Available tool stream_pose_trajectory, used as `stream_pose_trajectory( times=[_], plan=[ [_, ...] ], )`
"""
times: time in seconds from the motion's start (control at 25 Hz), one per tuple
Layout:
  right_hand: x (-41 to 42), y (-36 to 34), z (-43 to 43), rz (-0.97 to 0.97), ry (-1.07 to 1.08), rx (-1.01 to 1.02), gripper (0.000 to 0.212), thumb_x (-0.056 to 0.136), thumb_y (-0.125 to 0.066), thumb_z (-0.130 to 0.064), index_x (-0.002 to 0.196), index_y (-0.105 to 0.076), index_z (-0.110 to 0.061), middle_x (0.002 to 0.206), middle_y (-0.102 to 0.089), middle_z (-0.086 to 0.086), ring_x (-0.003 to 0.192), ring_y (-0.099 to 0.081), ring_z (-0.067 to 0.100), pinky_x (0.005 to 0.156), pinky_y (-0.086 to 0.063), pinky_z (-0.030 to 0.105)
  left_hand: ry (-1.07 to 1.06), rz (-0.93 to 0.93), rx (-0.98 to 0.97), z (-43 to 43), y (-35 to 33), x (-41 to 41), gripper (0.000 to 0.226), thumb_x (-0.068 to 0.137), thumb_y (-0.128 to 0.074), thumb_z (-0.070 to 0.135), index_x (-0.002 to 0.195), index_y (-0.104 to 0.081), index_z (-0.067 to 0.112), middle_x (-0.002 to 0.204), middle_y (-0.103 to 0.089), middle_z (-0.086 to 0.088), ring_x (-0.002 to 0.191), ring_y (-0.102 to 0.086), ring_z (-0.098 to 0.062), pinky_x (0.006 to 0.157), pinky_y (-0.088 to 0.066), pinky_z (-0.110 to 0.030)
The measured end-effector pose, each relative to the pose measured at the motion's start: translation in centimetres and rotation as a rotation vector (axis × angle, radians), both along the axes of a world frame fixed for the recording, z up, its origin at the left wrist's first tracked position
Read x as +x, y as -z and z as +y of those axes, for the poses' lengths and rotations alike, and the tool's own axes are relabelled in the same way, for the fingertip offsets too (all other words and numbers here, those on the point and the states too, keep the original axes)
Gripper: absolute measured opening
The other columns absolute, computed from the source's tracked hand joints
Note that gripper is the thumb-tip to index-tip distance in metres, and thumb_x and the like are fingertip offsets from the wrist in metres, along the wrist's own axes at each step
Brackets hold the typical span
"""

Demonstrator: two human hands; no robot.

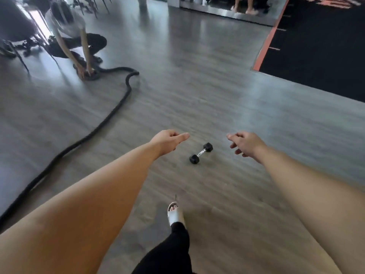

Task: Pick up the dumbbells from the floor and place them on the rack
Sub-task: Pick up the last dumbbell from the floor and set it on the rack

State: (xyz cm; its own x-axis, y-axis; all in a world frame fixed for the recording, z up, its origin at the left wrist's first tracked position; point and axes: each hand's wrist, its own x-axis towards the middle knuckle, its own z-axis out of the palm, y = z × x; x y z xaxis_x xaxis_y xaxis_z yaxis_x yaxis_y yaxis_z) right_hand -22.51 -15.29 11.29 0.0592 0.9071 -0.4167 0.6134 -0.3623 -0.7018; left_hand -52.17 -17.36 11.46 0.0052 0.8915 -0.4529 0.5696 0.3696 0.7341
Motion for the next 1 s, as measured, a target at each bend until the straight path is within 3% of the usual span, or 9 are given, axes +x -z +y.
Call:
stream_pose_trajectory(
  times=[0.2, 0.36, 0.48, 0.6, 0.68, 0.8, 0.92, 1.0],
  plan=[
    [0.9, 4.7, 14.2, -0.046, -0.009, -0.035, 0.038, 0.092, -0.061, -0.06, 0.097, -0.07, -0.024, 0.094, -0.075, -0.001, 0.075, -0.068, 0.022, 0.066, -0.051, 0.033, -0.01, -0.054, -0.089, 14.0, 6.2, 3.3, 0.084, 0.057, -0.057, 0.088, 0.109, -0.073, 0.024, 0.114, -0.077, 0.003, 0.098, -0.075, -0.02, 0.088, -0.058, -0.039],
    [1.7, 7.5, 23.7, -0.1, -0.071, -0.12, 0.04, 0.092, -0.061, -0.062, 0.093, -0.069, -0.023, 0.091, -0.073, -0.004, 0.075, -0.067, 0.021, 0.064, -0.048, 0.031, -0.037, -0.094, -0.176, 22.4, 10.2, 4.7, 0.068, 0.075, -0.064, 0.078, 0.11, -0.073, 0.02, 0.115, -0.077, -0.004, 0.085, -0.072, -0.022, 0.068, -0.052, -0.032],
    [2.6, 9.9, 29.9, -0.141, -0.125, -0.174, 0.04, 0.091, -0.062, -0.062, 0.088, -0.069, -0.024, 0.092, -0.074, -0.002, 0.075, -0.066, 0.02, 0.063, -0.046, 0.03, -0.097, -0.117, -0.211, 27.3, 12.5, 5.1, 0.058, 0.081, -0.067, 0.073, 0.105, -0.073, 0.021, 0.113, -0.076, 0.0, 0.077, -0.068, -0.016, 0.061, -0.049, -0.028],
    [3.1, 13.1, 35.6, -0.184, -0.245, -0.216, 0.041, 0.091, -0.065, -0.06, 0.09, -0.072, -0.02, 0.097, -0.076, 0.005, 0.082, -0.066, 0.024, 0.079, -0.054, 0.035, -0.183, -0.132, -0.268, 30.7, 15.1, 5.4, 0.055, 0.082, -0.067, 0.071, 0.103, -0.073, 0.021, 0.115, -0.076, -0.005, 0.086, -0.072, -0.024, 0.064, -0.049, -0.03],
    [3.5, 16.2, 40.2, -0.203, -0.328, -0.243, 0.039, 0.091, -0.066, -0.06, 0.089, -0.071, -0.021, 0.096, -0.074, 0.004, 0.085, -0.065, 0.025, 0.082, -0.053, 0.036, -0.268, -0.126, -0.308, 33.2, 17.7, 5.9, 0.057, 0.081, -0.067, 0.073, 0.102, -0.073, 0.021, 0.117, -0.076, -0.009, 0.095, -0.074, -0.029, 0.067, -0.05, -0.031],
    [4.4, 22.6, 47.0, -0.259, -0.461, -0.316, 0.039, 0.09, -0.064, -0.061, 0.093, -0.071, -0.023, 0.099, -0.071, 0.0, 0.093, -0.065, 0.024, 0.082, -0.05, 0.034, -0.401, -0.122, -0.384, 36.7, 22.4, 7.3, 0.064, 0.074, -0.067, 0.077, 0.101, -0.074, 0.02, 0.117, -0.076, -0.013, 0.082, -0.07, -0.025, 0.064, -0.048, -0.03],
    [4.8, 30.5, 51.8, -0.289, -0.517, -0.387, 0.041, 0.091, -0.063, -0.062, 0.101, -0.072, -0.023, 0.108, -0.071, -0.001, 0.103, -0.065, 0.024, 0.083, -0.048, 0.032, -0.535, -0.104, -0.429, 39.4, 28.7, 8.9, 0.079, 0.058, -0.06, 0.087, 0.102, -0.074, 0.022, 0.112, -0.078, -0.012, 0.097, -0.075, -0.031, 0.073, -0.052, -0.034],
    [4.6, 36.4, 54.7, -0.307, -0.551, -0.423, 0.041, 0.09, -0.062, -0.064, 0.1, -0.071, -0.025, 0.108, -0.069, -0.003, 0.104, -0.063, 0.023, 0.083, -0.045, 0.032, -0.594, -0.128, -0.471, 41.2, 34.9, 10.4, 0.072, 0.064, -0.061, 0.084, 0.101, -0.074, 0.024, 0.111, -0.078, -0.007, 0.1, -0.074, -0.03, 0.076, -0.055, -0.036]
  ],
)
